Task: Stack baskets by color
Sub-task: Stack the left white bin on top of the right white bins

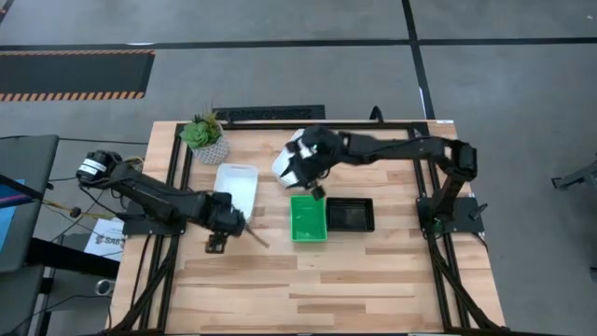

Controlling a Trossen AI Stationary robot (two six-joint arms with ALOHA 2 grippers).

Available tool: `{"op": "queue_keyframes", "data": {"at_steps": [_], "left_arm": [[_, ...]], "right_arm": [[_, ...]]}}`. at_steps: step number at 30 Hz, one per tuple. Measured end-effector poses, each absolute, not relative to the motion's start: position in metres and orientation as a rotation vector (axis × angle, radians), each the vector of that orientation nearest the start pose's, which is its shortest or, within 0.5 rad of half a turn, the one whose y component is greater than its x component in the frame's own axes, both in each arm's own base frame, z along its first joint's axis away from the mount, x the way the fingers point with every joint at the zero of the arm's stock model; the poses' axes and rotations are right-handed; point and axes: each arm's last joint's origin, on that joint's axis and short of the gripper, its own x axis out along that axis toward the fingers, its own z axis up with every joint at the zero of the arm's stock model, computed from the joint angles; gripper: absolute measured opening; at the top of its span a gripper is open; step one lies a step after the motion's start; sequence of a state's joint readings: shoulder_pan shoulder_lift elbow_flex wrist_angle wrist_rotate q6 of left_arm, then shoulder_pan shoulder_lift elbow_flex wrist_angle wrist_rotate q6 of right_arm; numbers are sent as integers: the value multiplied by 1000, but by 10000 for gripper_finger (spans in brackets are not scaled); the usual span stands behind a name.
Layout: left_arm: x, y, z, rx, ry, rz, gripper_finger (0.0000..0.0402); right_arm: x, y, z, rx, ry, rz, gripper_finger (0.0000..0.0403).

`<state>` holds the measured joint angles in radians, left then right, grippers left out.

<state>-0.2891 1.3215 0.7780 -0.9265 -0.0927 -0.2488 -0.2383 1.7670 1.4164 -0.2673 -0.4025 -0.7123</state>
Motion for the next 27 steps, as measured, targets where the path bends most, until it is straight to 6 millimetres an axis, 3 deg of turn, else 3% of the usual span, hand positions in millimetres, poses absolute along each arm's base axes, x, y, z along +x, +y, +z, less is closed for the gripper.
{"op": "queue_keyframes", "data": {"at_steps": [5, 9, 14, 18, 21, 24, 27], "left_arm": [[184, -69, 188, 332, 1494, -42, 254], [182, -73, 196, 259, 1464, 39, 254], [181, -84, 241, 113, 1264, 99, 254], [163, -77, 276, -13, 1084, 325, 254], [142, -60, 287, -186, 931, 626, 254], [116, -37, 285, -352, 810, 1009, 254], [110, -29, 269, -452, 753, 1100, 254]], "right_arm": [[419, -62, 257, -563, 406, 391, 194], [437, -55, 236, -611, 357, 397, 192], [446, -55, 220, -609, 361, 401, 193], [446, -56, 221, -578, 366, 393, 193], [445, -55, 223, -546, 375, 389, 190], [445, -54, 227, -527, 360, 381, 188], [445, -53, 226, -500, 372, 381, 187]]}}
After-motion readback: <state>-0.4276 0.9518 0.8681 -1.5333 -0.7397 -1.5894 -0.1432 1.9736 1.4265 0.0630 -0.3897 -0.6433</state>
